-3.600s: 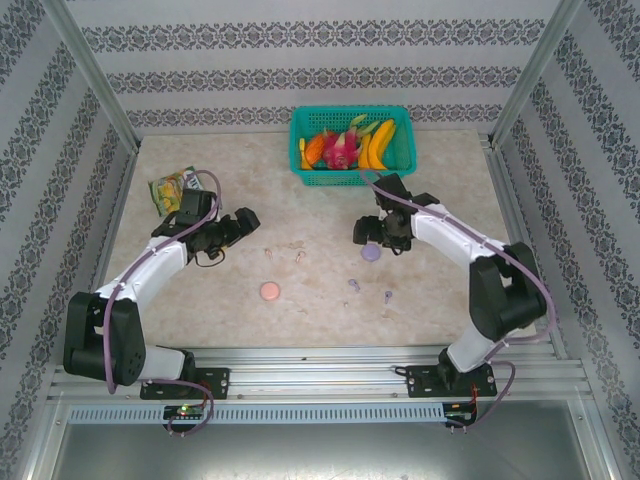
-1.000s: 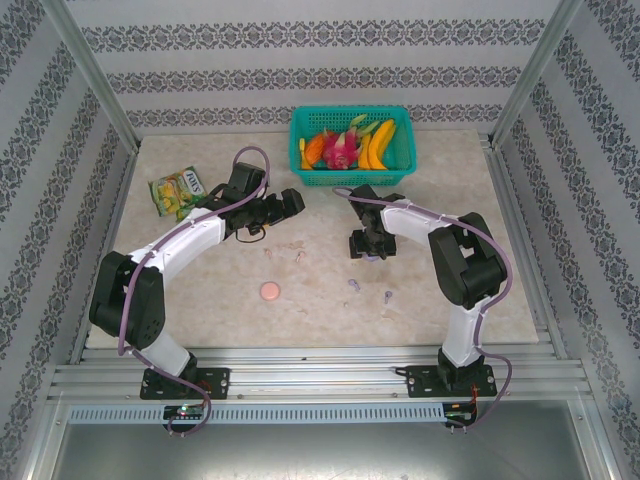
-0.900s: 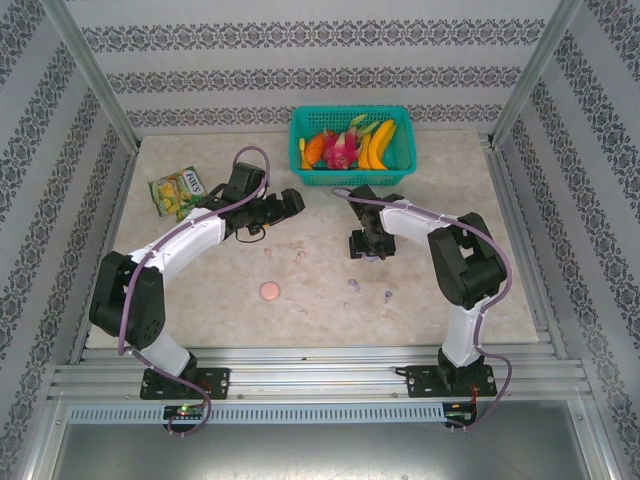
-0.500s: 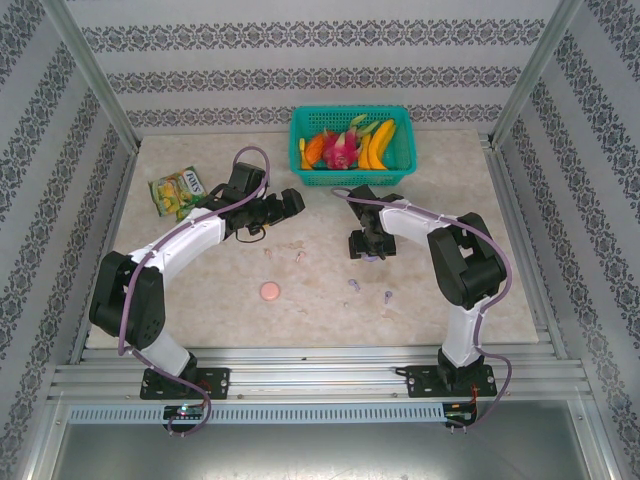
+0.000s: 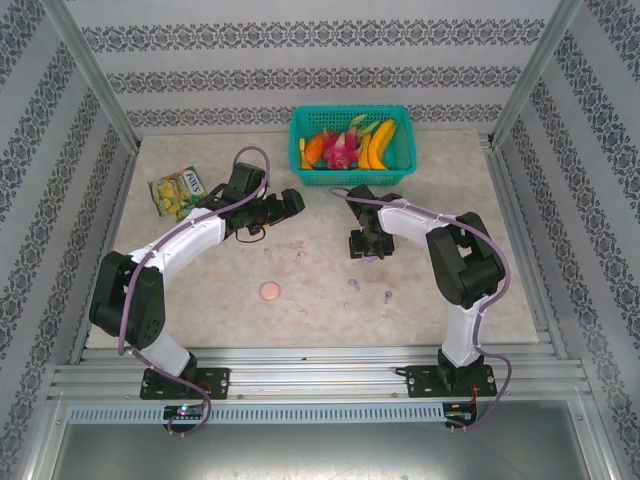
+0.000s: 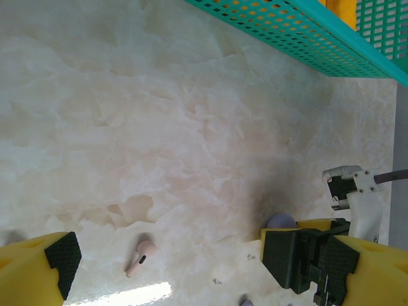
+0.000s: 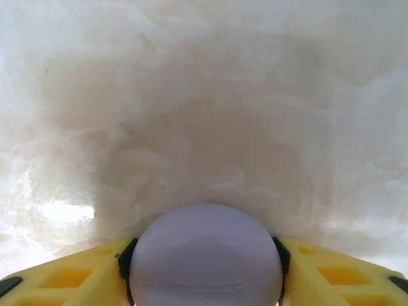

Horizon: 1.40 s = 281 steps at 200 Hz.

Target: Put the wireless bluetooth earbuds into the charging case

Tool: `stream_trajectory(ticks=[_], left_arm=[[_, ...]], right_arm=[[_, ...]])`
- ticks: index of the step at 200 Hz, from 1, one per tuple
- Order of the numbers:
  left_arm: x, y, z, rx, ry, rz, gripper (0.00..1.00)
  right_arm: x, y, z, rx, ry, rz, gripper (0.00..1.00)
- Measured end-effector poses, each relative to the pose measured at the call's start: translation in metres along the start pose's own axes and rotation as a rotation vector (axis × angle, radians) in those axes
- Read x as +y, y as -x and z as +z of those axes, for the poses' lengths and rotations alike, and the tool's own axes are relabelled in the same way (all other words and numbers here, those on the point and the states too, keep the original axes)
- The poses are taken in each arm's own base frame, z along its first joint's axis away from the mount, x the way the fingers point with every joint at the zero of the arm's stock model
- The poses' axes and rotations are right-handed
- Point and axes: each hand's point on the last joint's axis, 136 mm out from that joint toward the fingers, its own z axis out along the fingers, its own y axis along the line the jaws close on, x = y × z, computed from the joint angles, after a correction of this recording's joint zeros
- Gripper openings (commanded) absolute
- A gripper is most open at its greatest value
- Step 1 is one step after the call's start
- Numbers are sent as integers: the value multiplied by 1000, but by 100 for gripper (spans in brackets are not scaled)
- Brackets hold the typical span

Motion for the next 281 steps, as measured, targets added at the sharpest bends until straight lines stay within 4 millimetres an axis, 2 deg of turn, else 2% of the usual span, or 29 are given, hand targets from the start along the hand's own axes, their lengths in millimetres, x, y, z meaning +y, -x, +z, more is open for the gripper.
stream_trajectory(ticks=[31, 65, 93, 110, 134, 182, 219, 248, 281], left_arm=[[-1, 0, 2, 2, -8, 1, 100], [-12, 7, 7, -20, -69, 12, 100], [-19, 7, 17, -50, -146, 7, 100], [-20, 0, 30, -50, -179, 5, 100], [-25, -19, 54, -40, -228, 30, 100], [-53, -55, 86, -51, -367, 122, 96], [-73, -65, 101, -97, -442, 168, 91], [-73, -72, 117, -116, -459, 172, 86], [-79, -71, 126, -136, -472, 163, 81]], right_arm=[[1, 0, -2, -31, 31, 46, 53], [8, -1, -11, -64, 116, 156, 54], [18, 16, -29, -135, 207, 270, 54], [22, 31, -40, -179, 277, 361, 54], [17, 50, -48, -213, 358, 505, 54], [5, 71, -53, -224, 484, 750, 54], [6, 78, -67, -232, 572, 875, 54], [10, 83, -79, -241, 637, 939, 54], [8, 83, -77, -225, 664, 993, 54]])
